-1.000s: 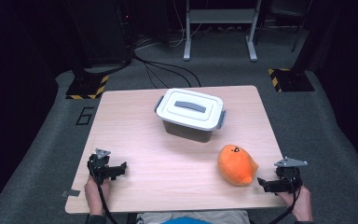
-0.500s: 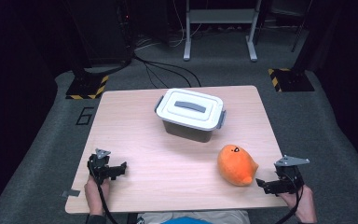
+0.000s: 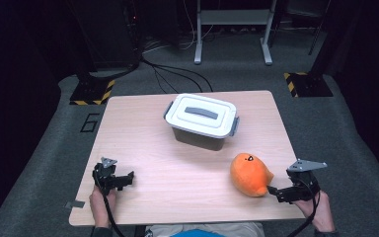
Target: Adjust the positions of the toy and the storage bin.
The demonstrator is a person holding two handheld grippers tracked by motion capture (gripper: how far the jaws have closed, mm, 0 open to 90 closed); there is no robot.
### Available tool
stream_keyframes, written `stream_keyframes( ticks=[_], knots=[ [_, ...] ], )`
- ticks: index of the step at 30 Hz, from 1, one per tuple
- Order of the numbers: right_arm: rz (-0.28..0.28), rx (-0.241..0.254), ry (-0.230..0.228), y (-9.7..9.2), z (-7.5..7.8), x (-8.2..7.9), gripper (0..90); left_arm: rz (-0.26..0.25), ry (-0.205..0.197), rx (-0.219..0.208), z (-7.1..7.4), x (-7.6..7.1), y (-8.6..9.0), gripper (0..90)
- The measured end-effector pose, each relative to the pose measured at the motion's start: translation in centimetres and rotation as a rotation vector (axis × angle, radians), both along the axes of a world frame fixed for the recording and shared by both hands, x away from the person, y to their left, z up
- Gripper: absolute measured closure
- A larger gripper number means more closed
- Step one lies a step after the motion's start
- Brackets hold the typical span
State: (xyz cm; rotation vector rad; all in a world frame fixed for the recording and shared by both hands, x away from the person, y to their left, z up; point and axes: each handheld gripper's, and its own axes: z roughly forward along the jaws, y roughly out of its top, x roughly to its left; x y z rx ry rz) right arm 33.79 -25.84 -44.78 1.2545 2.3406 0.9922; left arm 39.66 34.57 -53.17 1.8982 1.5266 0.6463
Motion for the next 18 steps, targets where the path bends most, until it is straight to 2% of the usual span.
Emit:
stream_keyframes(
  ticks=[9,18],
  knots=[
    [0.057,-0.009,-0.012,2.0,1.0,1.6,0.3,0.000,0.000,0.000,0.0,0.0,0.0,0.0],
    [0.105,-0.020,-0.003,3.9,1.5,3.8,0.0,0.000,0.000,0.000,0.0,0.0,0.0,0.0]
  ],
)
